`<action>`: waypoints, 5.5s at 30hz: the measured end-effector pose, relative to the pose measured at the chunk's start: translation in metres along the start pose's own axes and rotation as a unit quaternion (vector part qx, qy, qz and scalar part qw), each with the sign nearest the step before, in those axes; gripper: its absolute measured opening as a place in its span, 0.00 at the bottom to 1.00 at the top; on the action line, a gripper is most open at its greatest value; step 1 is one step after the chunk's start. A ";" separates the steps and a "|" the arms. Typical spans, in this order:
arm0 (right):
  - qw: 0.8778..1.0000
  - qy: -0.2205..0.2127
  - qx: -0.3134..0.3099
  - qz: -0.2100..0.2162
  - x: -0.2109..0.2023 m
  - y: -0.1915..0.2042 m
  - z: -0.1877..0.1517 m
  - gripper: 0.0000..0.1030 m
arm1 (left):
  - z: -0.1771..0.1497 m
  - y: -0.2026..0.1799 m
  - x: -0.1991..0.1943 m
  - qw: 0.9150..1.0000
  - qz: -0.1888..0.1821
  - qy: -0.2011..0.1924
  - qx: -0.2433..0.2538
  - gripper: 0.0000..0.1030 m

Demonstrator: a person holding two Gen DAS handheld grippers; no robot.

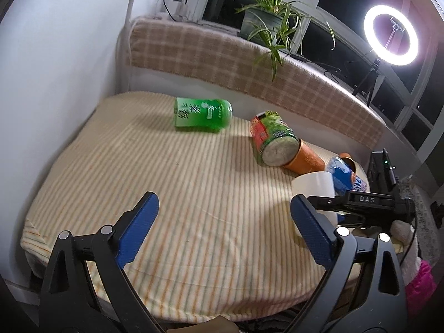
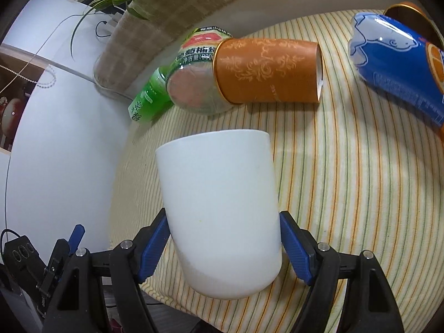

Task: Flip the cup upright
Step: 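Lift the white cup with the right tool, stand it on the bed, open, then move the left tool to the standing white cup and grasp it, then lift the white cup with the left tool and turn its opening upward, then lower the white cup onto the bed with the left tool and open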

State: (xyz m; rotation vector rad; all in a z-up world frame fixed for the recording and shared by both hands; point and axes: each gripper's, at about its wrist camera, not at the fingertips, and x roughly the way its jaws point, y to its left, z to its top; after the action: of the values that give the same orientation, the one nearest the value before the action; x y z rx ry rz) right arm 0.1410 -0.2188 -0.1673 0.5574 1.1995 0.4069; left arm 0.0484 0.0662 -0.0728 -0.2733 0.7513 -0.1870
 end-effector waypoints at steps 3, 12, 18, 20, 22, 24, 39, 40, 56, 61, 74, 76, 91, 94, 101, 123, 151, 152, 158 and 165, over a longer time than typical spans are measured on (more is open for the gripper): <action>1.000 -0.002 0.002 -0.003 0.001 -0.002 0.000 0.78 | 0.001 -0.001 0.004 1.000 -0.010 0.010 -0.009 0.95; 1.000 -0.021 -0.018 -0.004 -0.013 -0.005 -0.008 0.86 | 0.003 -0.009 0.022 0.996 -0.057 0.054 -0.039 0.95; 0.993 -0.095 -0.058 -0.041 -0.058 -0.002 -0.033 0.86 | 0.002 -0.025 0.050 0.987 -0.100 0.104 -0.063 0.95; 0.990 -0.119 -0.056 -0.047 -0.074 -0.005 -0.044 0.86 | 0.003 -0.030 0.059 0.985 -0.106 0.114 -0.070 0.95; 0.987 -0.143 -0.044 -0.052 -0.091 -0.012 -0.055 0.86 | 0.004 -0.036 0.071 0.982 -0.110 0.130 -0.081 0.95; 0.985 -0.161 -0.034 -0.059 -0.104 -0.020 -0.063 0.86 | 0.005 -0.040 0.083 0.978 -0.116 0.147 -0.086 0.95; 0.972 -0.222 0.024 -0.068 -0.160 -0.067 -0.096 0.86 | 0.006 -0.064 0.150 0.943 -0.175 0.233 -0.161 0.91; 0.972 -0.223 0.024 -0.069 -0.160 -0.069 -0.097 0.86 | 0.006 -0.066 0.152 0.942 -0.177 0.236 -0.162 0.91; 0.972 -0.219 0.042 -0.070 -0.157 -0.083 -0.097 0.86 | -0.005 -0.083 0.177 0.933 -0.162 0.279 -0.159 0.91; 0.972 -0.217 0.046 -0.074 -0.155 -0.085 -0.099 0.86 | -0.007 -0.084 0.179 0.933 -0.161 0.284 -0.154 0.82; 0.972 -0.217 0.044 -0.077 -0.154 -0.083 -0.100 0.86 | -0.008 -0.099 0.172 0.949 -0.144 0.258 -0.109 0.74; 0.972 -0.219 0.041 -0.080 -0.155 -0.081 -0.100 0.86 | -0.007 -0.101 0.169 0.954 -0.138 0.249 -0.097 0.74; 0.973 -0.212 0.036 -0.084 -0.145 -0.072 -0.095 0.86 | -0.008 -0.123 0.135 0.980 -0.099 0.175 0.016 0.74; 0.973 -0.214 0.034 -0.086 -0.146 -0.070 -0.095 0.86 | -0.008 -0.124 0.130 0.983 -0.094 0.158 0.025 0.74; 0.973 -0.211 0.029 -0.088 -0.144 -0.066 -0.095 0.86 | -0.012 -0.124 0.125 0.986 -0.091 0.131 0.045 0.73; 0.973 -0.210 0.033 -0.088 -0.142 -0.069 -0.098 0.86 | -0.028 -0.139 0.136 0.989 -0.037 0.016 0.143 0.73; 0.974 -0.211 0.023 -0.079 -0.138 -0.055 -0.104 0.86 | -0.053 -0.131 0.109 0.984 -0.065 0.055 0.157 0.74; 0.974 -0.211 0.023 -0.079 -0.138 -0.055 -0.104 0.86 | -0.053 -0.131 0.110 0.984 -0.066 0.058 0.157 0.76; 0.973 -0.215 0.023 -0.077 -0.141 -0.054 -0.108 0.86 | -0.056 -0.132 0.111 0.982 -0.069 0.076 0.156 0.78; 0.973 -0.215 0.021 -0.077 -0.142 -0.054 -0.110 0.86 | -0.061 -0.128 0.110 0.981 -0.076 0.093 0.150 0.79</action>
State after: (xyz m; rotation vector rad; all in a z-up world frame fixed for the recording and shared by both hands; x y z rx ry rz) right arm -0.0078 -0.3231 -0.1209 0.5502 0.8279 0.1177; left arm 0.0761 -0.0946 -0.1469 -0.0253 0.8743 -0.4718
